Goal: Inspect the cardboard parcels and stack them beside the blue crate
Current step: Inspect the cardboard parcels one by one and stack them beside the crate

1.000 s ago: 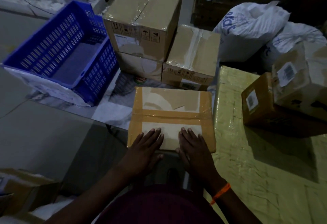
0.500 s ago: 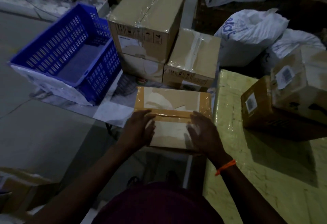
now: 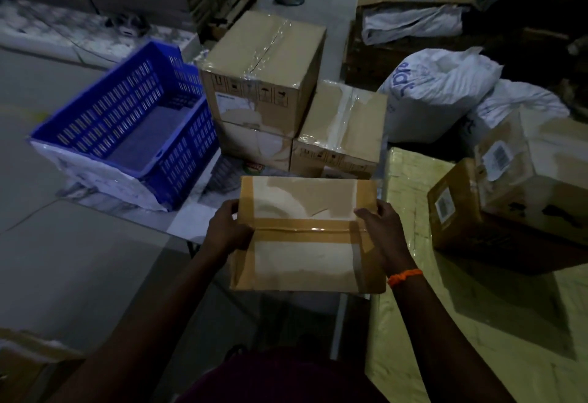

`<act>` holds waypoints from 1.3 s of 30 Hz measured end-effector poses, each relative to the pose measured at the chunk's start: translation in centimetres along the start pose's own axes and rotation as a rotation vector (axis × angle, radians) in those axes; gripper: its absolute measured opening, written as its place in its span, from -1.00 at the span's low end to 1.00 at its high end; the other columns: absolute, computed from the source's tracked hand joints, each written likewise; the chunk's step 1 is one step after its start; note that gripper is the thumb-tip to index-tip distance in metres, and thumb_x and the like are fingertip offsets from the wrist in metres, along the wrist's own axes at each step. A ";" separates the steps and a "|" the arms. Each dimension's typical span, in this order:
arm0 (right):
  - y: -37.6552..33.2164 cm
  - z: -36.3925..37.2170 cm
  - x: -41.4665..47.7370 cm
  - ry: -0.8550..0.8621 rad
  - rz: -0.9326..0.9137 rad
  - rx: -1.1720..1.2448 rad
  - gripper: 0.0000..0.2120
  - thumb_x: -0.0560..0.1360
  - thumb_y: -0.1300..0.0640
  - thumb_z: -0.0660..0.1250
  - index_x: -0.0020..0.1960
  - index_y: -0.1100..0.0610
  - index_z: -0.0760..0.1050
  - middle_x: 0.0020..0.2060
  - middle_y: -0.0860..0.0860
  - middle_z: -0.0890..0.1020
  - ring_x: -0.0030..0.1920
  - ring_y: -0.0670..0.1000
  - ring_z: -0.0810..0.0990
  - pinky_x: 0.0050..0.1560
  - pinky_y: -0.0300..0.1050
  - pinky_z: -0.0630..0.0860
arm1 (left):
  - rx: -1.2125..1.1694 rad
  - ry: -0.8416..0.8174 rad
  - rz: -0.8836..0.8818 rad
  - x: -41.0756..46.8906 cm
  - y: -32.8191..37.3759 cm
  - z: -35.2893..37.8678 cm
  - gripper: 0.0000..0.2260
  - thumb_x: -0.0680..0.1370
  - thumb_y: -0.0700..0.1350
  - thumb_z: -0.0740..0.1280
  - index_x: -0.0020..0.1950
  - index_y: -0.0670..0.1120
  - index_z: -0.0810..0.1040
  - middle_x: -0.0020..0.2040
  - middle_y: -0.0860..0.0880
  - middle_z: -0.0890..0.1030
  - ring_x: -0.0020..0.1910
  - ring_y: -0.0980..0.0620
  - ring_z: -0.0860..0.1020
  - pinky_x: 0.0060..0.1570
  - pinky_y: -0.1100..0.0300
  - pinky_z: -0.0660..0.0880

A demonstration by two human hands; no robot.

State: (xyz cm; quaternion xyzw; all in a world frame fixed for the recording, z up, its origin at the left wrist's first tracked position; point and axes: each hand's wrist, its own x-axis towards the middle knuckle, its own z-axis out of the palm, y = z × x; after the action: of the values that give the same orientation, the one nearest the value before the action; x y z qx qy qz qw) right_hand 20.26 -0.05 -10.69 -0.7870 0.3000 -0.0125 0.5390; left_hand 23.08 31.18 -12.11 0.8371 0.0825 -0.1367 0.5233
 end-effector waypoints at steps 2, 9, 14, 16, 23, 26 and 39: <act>-0.4 -0.6 -0.8 0.078 -0.049 0.091 -0.59 0.52 0.09 0.47 0.33 0.10 0.51 0.12 -0.05 0.60 0.13 0.02 0.58 0.02 -0.08 0.52 | -0.122 0.044 0.020 -0.6 -0.3 -0.5 -0.40 0.43 0.01 0.57 0.40 -0.05 0.42 0.25 0.04 0.55 0.13 0.05 0.60 -0.06 0.13 0.60; -0.6 -2.1 -2.4 0.192 -0.134 0.449 -0.73 0.42 -0.29 0.42 -0.09 -0.12 0.55 -0.08 -0.07 0.68 -0.03 0.00 0.67 0.00 0.10 0.60 | -0.658 0.095 -0.056 -2.4 2.5 -1.0 -0.59 0.49 0.26 0.32 0.19 0.02 0.50 0.20 -0.01 0.61 0.20 0.02 0.59 0.16 -0.01 0.54; 0.9 -1.6 -4.4 0.207 -0.091 0.541 -0.73 0.65 -0.11 0.31 -0.10 0.04 0.56 -0.21 -0.03 0.67 -0.13 0.05 0.65 0.09 0.18 0.55 | -0.737 0.204 -0.074 -3.4 1.9 0.3 -0.69 0.60 0.24 0.20 0.11 0.05 0.54 0.13 0.02 0.61 0.18 0.06 0.58 0.20 0.05 0.52; 2.2 -1.3 -5.2 0.229 -0.035 0.559 -0.57 0.66 -0.09 0.28 0.06 0.33 0.52 -0.02 0.30 0.63 0.02 0.31 0.61 0.20 0.36 0.52 | -0.711 0.221 -0.106 -3.7 0.9 0.7 -0.69 0.62 0.24 0.22 0.07 0.02 0.55 0.10 0.01 0.62 0.17 0.04 0.58 0.26 -0.01 0.50; 5.3 -1.4 -8.0 0.213 -0.019 0.365 -0.44 0.39 -0.51 0.34 -0.10 0.01 0.55 -0.17 0.04 0.65 -0.10 -0.08 0.67 0.08 0.16 0.65 | -0.574 0.180 -0.160 -4.5 -1.4 0.2 -0.49 0.60 0.27 0.23 0.23 -0.15 0.54 0.25 -0.14 0.63 0.26 -0.10 0.59 0.36 -0.12 0.46; 5.1 -1.9 -8.2 0.289 -0.147 0.125 -0.69 0.55 -0.26 0.37 0.03 -0.02 0.57 -0.07 -0.04 0.67 0.06 0.05 0.66 0.13 0.22 0.62 | -0.420 0.213 -0.084 -4.7 -1.7 -0.6 -0.66 0.71 0.09 0.17 0.26 -0.15 0.50 0.23 -0.07 0.61 0.23 -0.02 0.61 0.32 -0.10 0.51; -2.0 4.8 -5.1 -0.084 -0.685 -0.958 -0.25 0.62 -0.29 -0.07 0.63 0.16 0.18 0.63 0.19 0.17 0.63 0.22 0.12 0.55 0.28 0.17 | 0.897 -0.121 0.671 -1.4 4.0 3.4 -0.33 0.63 0.30 -0.13 0.64 -0.03 0.17 0.66 -0.14 0.10 0.64 -0.16 -0.01 0.55 -0.24 -0.03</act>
State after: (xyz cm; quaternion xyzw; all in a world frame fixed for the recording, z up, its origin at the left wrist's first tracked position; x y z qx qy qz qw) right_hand 18.68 6.92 -9.45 -0.9946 -0.0206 -0.0176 0.1001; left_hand 22.38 26.37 -9.63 0.9486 -0.2845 -0.0322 0.1346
